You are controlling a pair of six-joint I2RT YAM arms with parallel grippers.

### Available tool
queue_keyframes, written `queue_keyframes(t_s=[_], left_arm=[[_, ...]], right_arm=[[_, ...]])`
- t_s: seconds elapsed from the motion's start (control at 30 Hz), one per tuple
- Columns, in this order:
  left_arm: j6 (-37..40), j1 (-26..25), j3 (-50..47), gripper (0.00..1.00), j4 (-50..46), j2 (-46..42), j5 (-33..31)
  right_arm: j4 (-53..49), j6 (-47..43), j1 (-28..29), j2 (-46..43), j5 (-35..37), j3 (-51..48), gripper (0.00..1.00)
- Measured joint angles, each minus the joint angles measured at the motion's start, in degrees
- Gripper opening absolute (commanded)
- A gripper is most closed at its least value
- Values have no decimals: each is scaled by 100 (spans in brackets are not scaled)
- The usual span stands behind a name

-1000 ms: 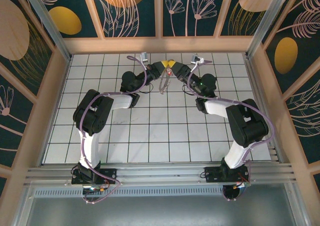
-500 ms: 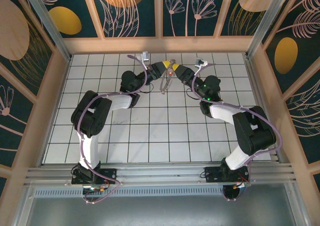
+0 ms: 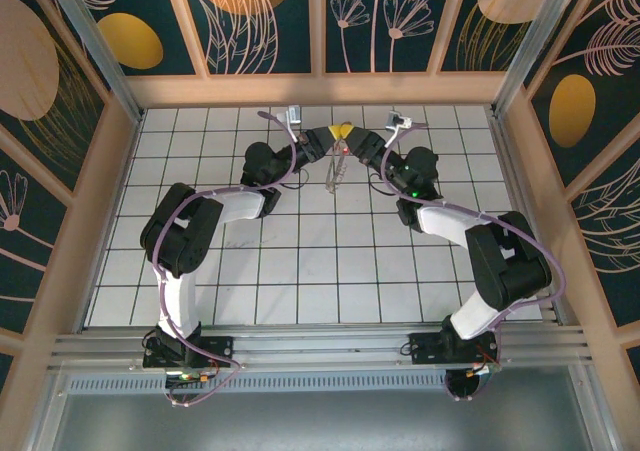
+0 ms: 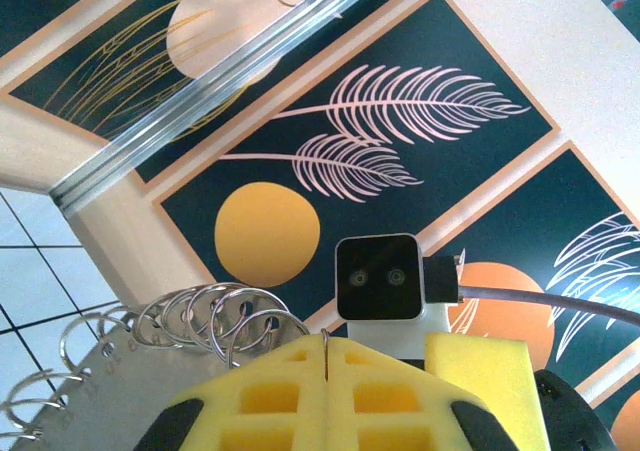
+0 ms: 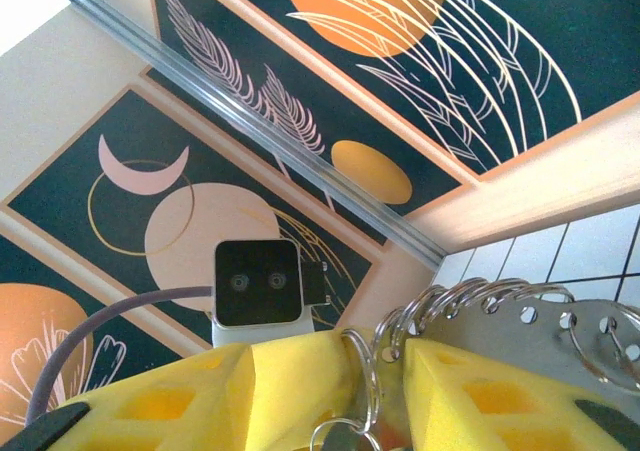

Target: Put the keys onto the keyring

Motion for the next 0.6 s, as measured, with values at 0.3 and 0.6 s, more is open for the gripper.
queue_keyframes(t_s=[0.3,0.6], left_arm=[[59,7,0,0,4,0,-33],[85,4,0,0,-15,0,-44]], right_arm=[[-17,-31,17,63,26,33,24],[2,-31,17,63,33,7,25]])
